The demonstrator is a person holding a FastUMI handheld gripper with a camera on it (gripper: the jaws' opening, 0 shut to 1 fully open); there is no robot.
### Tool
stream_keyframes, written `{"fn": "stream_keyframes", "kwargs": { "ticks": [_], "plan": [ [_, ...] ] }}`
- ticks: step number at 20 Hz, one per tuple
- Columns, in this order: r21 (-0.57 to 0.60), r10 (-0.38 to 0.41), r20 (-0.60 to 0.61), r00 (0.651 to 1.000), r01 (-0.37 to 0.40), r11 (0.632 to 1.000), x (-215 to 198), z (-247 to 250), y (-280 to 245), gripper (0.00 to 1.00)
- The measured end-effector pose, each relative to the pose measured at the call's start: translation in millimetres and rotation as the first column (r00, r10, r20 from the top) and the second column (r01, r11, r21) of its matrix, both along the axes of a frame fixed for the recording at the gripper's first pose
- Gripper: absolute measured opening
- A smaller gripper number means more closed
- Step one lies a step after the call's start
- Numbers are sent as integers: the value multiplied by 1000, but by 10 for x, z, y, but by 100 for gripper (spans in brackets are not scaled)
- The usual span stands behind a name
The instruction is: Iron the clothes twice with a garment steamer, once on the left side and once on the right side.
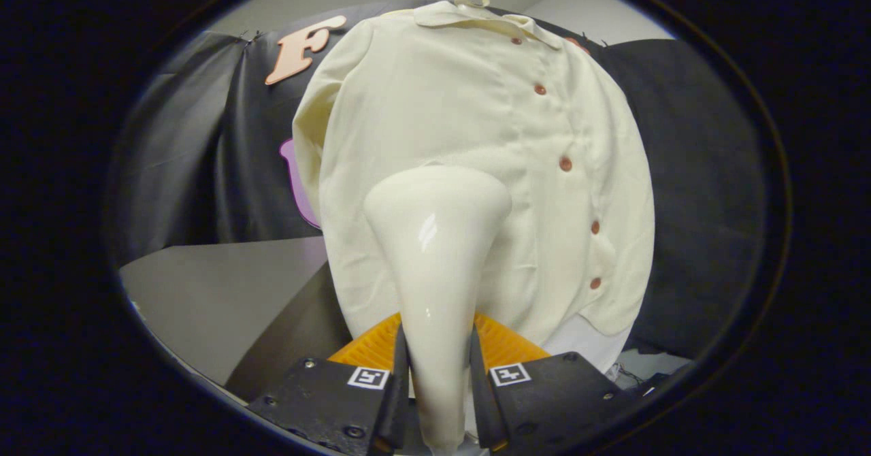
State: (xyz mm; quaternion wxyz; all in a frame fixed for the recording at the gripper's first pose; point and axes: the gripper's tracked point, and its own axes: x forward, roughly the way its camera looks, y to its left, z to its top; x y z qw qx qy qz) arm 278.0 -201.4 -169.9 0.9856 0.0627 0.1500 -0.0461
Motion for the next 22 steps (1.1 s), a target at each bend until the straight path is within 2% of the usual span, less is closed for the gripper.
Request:
{"fn": "stream_keyframes", "kwargs": {
  "ticks": [17,20,22],
  "plan": [
    [22,-16,-91,996,18,1000,-531,-1216,31,40],
    [44,-52,-80,995,55,997,-642,-1298,43,40],
    [16,-57,-103,993,59,998,-684,-1291,67,40]
  ]
}}
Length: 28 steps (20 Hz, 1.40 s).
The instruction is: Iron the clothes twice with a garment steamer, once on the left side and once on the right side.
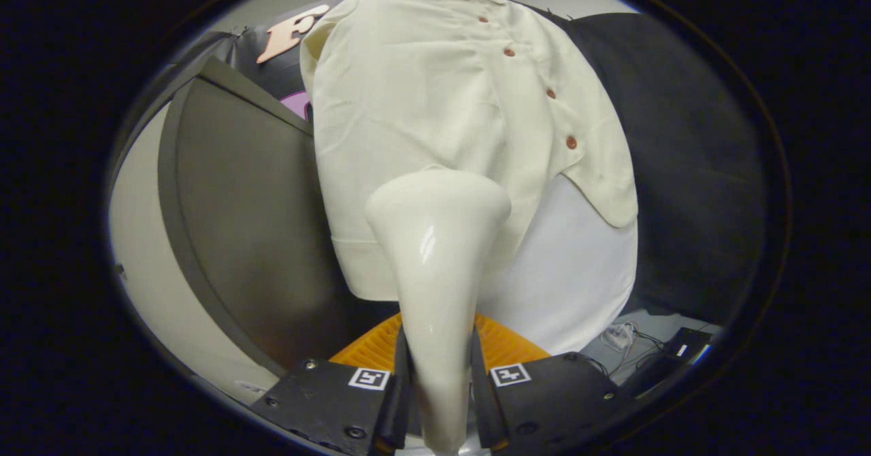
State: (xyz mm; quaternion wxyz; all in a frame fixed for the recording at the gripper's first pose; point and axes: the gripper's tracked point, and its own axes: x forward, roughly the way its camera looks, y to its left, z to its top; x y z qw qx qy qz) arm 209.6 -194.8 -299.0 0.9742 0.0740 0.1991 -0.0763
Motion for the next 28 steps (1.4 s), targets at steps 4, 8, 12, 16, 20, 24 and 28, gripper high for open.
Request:
{"fn": "stream_keyframes", "kwargs": {
  "ticks": [4,8,12,16,20,24,28],
  "plan": [
    [-38,15,55,998,-13,999,-33,461,107,40],
    [-105,33,103,994,-22,994,-49,1103,150,40],
    [-139,37,136,990,-18,990,-60,1702,147,40],
    [-139,54,212,976,-24,990,-11,2357,164,39],
    [-156,72,260,963,-32,987,100,2947,51,39],
    [-168,79,300,951,-29,985,257,3357,-225,39],
    [-149,60,303,951,-15,989,483,3573,-670,39]
  ]
}}
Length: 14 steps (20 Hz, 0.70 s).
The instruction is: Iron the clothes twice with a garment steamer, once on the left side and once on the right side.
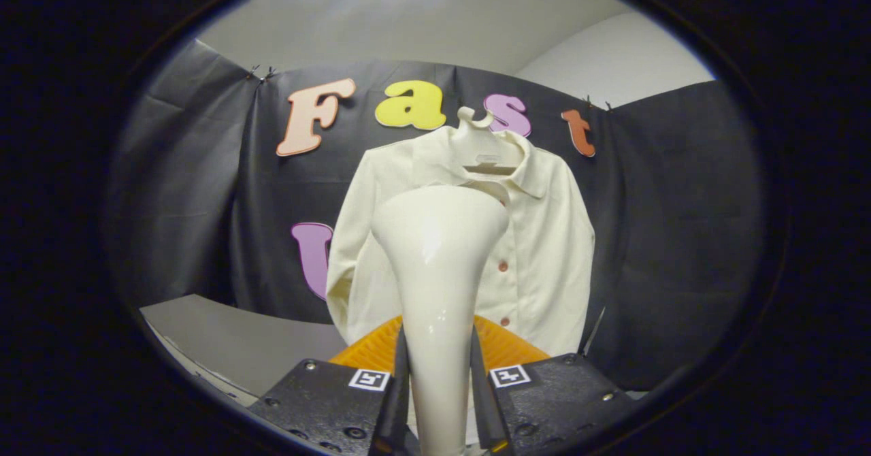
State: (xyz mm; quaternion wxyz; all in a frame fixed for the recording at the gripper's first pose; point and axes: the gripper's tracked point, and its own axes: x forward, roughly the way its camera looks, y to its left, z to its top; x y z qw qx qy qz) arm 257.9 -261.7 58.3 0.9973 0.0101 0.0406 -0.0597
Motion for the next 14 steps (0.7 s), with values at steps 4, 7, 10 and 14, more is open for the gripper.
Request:
{"fn": "stream_keyframes", "kwargs": {
  "ticks": [4,7,10,14],
  "plan": [
    [42,-17,15,1000,16,999,241,169,-544,39],
    [96,-35,37,999,32,995,326,271,-937,39],
    [144,-1,31,1000,-3,990,537,106,-1142,39],
    [117,34,-69,997,-26,993,727,-424,-1325,39]
  ]
}}
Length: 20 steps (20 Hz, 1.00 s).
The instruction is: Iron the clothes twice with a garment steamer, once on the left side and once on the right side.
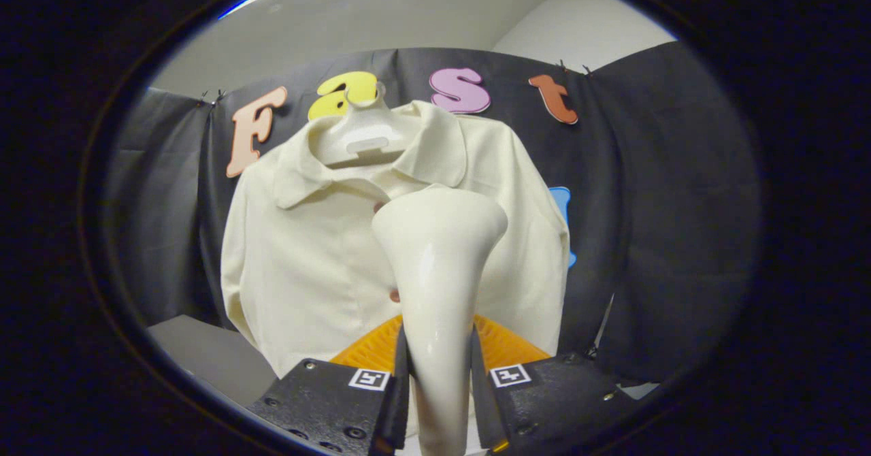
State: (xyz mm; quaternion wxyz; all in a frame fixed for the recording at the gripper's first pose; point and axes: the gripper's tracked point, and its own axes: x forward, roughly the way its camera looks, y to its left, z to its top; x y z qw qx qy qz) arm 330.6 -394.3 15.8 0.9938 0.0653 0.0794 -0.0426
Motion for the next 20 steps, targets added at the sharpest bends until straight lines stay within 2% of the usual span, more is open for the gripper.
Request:
{"fn": "stream_keyframes", "kwargs": {
  "ticks": [5,15,20],
  "plan": [
    [-1,78,-110,991,-79,997,50,-672,93,39],
    [42,48,-121,991,-43,998,-84,-1172,77,40],
    [51,89,-121,989,-84,995,-182,-1539,178,40]
  ]
}}
